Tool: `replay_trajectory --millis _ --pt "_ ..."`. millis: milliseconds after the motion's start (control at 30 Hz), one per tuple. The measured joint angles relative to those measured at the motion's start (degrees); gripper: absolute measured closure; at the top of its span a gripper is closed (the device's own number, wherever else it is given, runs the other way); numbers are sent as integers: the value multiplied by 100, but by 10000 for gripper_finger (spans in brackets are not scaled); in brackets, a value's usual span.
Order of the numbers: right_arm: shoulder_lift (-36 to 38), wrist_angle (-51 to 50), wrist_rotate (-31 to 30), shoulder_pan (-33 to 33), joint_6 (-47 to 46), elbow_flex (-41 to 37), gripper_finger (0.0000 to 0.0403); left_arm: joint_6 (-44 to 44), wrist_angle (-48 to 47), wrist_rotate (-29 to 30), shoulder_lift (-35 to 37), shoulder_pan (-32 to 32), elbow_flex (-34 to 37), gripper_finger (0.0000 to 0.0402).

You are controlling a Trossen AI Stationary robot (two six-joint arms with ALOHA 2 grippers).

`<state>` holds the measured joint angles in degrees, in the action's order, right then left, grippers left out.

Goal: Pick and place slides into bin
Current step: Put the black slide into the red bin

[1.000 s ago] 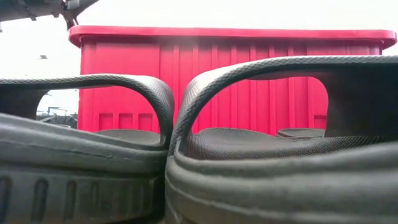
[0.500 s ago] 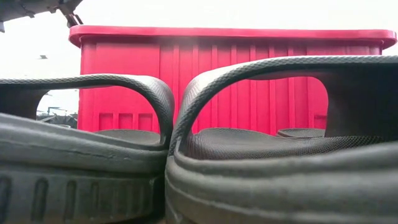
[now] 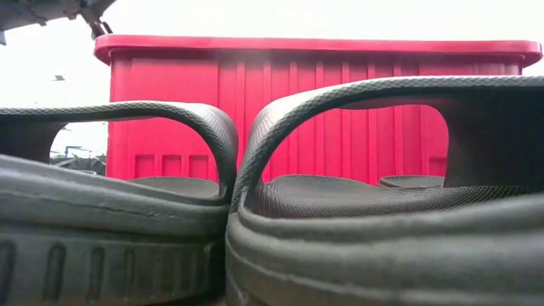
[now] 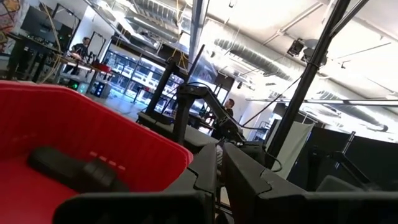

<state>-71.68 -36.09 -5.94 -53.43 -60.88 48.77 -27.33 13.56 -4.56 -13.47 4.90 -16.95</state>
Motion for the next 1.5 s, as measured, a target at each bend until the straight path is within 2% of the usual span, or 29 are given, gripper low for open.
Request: replay_trajectory --millis 200,333,533,633,767,933,967,1067,1300,1400,1500 --pt "0 714 172 22 590 -320 223 0 -190 0 0 0 0 376" --pt "0 1472 448 22 288 -888 225 -33 -187 2 0 0 0 376" --pt "2 3432 768 25 -31 -1736 227 -61 -182 2 0 -1 0 376" --pt "-2 3891 778 24 -136 -1931 232 -49 -177 2 0 -1 0 376" --pt "-2 3989 905 29 -71 -1949 274 -44 -179 2 0 0 0 376" --pt "-2 4478 1094 55 -16 -1949 379 -17 -179 2 0 0 0 376" --pt "-4 4572 1127 57 -94 -1946 389 -5 -179 2 0 0 0 376" --pt "-2 4600 1251 92 -371 -1862 390 1 -177 2 0 0 0 376" --pt "2 4462 1693 88 -49 -1003 397 4 -179 2 0 0 0 376" --pt "2 3578 1678 97 349 -254 398 3 -179 0 0 -1 0 376" --pt "2 1888 1708 282 852 759 398 4 -179 0 0 -1 0 376"
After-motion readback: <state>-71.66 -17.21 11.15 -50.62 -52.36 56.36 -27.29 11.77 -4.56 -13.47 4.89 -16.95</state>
